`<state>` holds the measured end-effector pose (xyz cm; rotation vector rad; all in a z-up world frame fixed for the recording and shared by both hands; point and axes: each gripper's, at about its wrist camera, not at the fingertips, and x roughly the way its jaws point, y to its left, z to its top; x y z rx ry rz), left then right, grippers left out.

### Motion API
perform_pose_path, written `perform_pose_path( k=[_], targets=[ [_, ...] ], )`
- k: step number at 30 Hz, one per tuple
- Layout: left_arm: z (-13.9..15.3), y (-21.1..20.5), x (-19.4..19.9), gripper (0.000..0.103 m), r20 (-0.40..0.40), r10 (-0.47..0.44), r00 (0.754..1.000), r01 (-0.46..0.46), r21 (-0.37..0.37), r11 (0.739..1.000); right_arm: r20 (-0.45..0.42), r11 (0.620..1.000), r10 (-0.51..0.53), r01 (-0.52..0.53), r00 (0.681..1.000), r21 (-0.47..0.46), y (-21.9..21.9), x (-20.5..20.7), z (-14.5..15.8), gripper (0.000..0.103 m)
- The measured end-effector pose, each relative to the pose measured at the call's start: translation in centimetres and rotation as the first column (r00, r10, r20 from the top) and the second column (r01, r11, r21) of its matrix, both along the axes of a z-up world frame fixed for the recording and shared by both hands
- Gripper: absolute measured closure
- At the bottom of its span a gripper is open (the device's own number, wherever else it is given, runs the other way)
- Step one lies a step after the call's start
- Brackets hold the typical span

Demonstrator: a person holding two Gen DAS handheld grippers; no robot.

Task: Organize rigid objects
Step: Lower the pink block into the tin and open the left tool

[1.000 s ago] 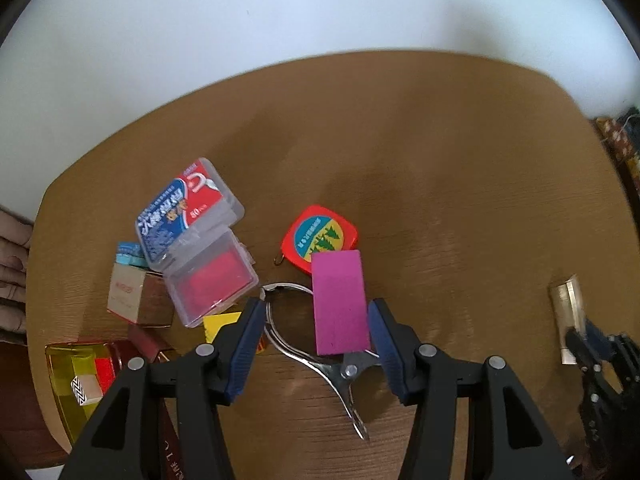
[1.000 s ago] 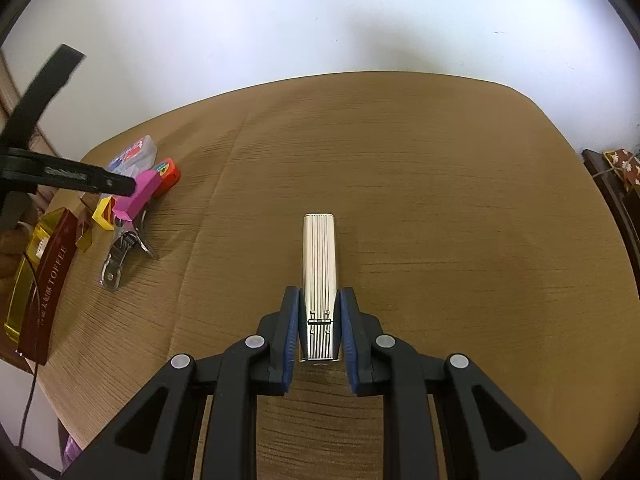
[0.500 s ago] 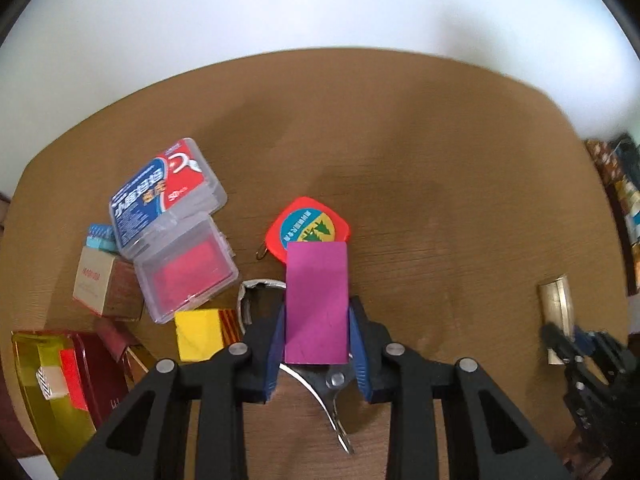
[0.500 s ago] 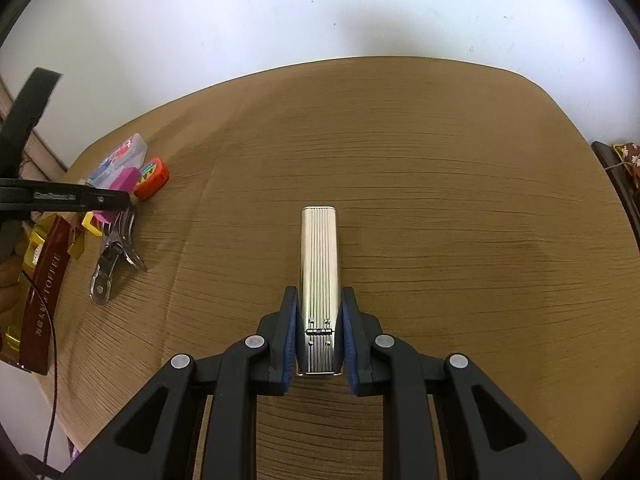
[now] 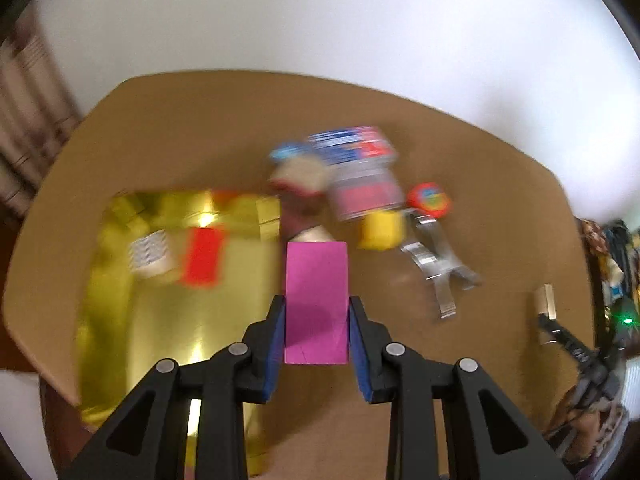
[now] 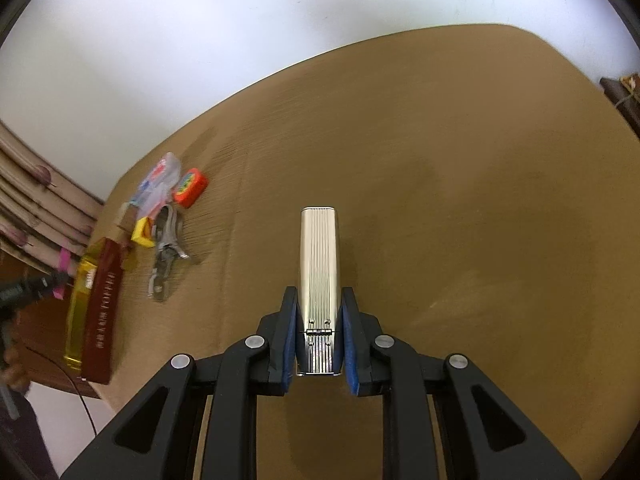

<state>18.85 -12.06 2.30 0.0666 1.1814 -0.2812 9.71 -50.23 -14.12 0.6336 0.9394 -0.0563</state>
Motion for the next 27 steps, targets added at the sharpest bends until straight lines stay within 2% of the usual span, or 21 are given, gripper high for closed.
perform_pose_path(
  k=[1,7,10,17,22,27],
  targets=[
    [-0.4,1.4,-0.8,0.073,0.001,0.029,1.0,-0.029,0.014,0.999,0.0,1.0,0.003,-0.003,1.0,0.014,0.2,0.0,0.0,0.084],
    [-2.9,9.3,0.1,0.073,-0.021,0.16,0.987,-0.158,0.086,0.984,0.009,0.999,0.012,-0.013,1.0,0.049,1.6,0.0,0.7,0.084],
    [-4.7,11.2,0.9,0.073,-0.024,0.198,0.98,-0.194,0.126,0.973,0.017,0.998,0.022,-0.023,1.0,0.06,2.6,0.2,1.4,0.084],
    [-8.0,11.6,4.1,0.073,-0.045,0.23,0.972,-0.22,0.162,0.962,0.038,0.996,0.038,-0.041,0.999,0.085,3.5,0.3,2.8,0.084],
    [-8.6,11.2,5.4,0.073,-0.02,0.219,0.975,-0.212,0.186,0.959,0.048,0.994,0.05,-0.054,0.998,0.097,4.1,0.6,3.7,0.084],
    [-9.2,10.9,6.9,0.073,-0.024,0.227,0.974,-0.22,0.171,0.961,0.048,0.993,0.065,-0.07,0.997,0.098,4.9,0.7,4.1,0.084]
  ],
)
